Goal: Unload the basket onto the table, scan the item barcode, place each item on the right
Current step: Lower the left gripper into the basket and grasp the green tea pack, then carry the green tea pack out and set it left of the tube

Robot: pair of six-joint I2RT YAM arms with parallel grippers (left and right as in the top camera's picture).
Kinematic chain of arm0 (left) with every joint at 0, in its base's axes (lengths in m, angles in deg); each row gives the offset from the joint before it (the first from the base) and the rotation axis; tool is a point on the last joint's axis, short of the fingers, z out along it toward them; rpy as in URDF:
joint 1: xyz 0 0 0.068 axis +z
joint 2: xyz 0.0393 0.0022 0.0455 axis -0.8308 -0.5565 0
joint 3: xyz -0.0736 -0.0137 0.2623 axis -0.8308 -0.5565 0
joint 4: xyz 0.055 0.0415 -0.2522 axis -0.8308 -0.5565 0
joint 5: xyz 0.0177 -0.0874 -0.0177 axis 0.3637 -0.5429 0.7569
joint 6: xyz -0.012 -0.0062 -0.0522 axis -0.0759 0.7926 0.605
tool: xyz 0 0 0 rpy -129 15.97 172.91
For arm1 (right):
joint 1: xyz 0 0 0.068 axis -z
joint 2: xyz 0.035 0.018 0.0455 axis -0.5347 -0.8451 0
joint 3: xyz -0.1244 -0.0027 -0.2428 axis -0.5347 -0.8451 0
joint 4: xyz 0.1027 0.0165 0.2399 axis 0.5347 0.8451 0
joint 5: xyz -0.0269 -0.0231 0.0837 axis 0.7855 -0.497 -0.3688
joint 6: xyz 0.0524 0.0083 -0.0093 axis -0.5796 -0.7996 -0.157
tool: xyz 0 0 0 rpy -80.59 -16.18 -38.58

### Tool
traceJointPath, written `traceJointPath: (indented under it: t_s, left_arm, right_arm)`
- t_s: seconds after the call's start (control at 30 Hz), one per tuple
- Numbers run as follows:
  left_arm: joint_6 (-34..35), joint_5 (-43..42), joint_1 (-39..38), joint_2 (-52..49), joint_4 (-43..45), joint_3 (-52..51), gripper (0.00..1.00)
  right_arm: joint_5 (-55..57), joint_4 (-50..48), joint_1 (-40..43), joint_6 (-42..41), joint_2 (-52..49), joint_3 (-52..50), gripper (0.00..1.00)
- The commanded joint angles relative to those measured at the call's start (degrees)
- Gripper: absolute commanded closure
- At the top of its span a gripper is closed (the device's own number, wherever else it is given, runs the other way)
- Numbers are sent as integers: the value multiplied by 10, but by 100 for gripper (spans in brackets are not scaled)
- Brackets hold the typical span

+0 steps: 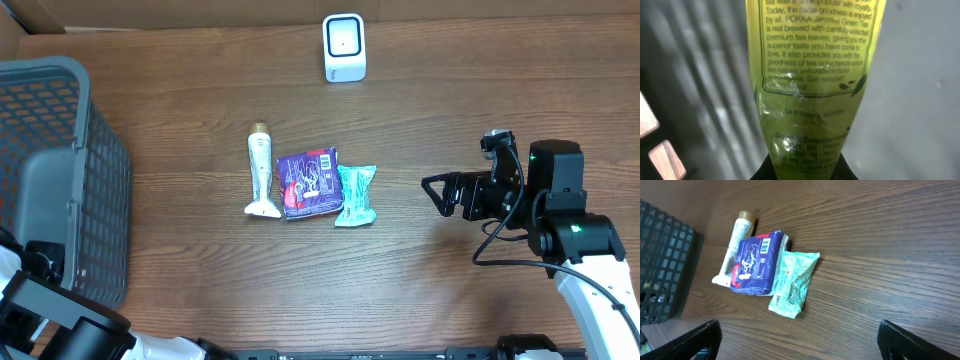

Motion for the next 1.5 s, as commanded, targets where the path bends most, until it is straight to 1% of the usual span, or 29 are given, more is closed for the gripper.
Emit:
traceJointPath:
  t_s: [0.0, 0.13, 0.2, 0.37, 0.47, 0.57, 0.63, 0.7, 0.8, 0.9, 1.03, 1.2, 1.37, 1.47]
  left_arm:
    - [-37, -49, -10, 1, -26, 63, 96]
    - [-43, -59, -24, 1, -97, 169, 96]
    - [-46, -61, -35, 1, -138, 235, 96]
    - [-77, -73, -82, 1, -237, 419, 96]
    - [-121, -105, -130, 1, -287, 527, 96]
    - [-173, -149, -201, 2, -336, 626, 96]
    - [-202, -167, -259, 2, -367, 673, 96]
    - [-219, -166, -316, 3, -387, 694, 96]
    - [-239, -163, -410, 2, -411, 694, 96]
    - [-235, -129, -499, -4, -433, 669, 95]
    - [-175, -69, -579, -5, -431, 582, 96]
    - [-119, -14, -612, -5, -364, 425, 96]
    - [-111, 7, -611, -5, -244, 262, 95]
    - [-131, 8, -610, -5, -142, 171, 96]
  right_arm:
    - [-5, -2, -4, 0, 0, 19, 0]
    - [-5, -3, -4, 0, 0, 19, 0]
    - [-5, -2, -4, 0, 0, 19, 0]
    - [-5, -2, -4, 0, 0, 19, 0]
    - [-5, -2, -4, 0, 0, 19, 0]
    - [-5, -2, -4, 0, 0, 19, 0]
    - [-5, -2, -4, 0, 0, 19, 0]
    - [-5, -2, -4, 0, 0, 19, 0]
    - [-3, -2, -4, 0, 0, 19, 0]
    - [-3, 0, -4, 0, 0, 19, 0]
    - [-3, 3, -4, 0, 0, 19, 0]
    - [-3, 2, -4, 1, 0, 19, 0]
    - [-3, 3, -4, 1, 0, 19, 0]
    - [-2, 3, -4, 1, 0, 19, 0]
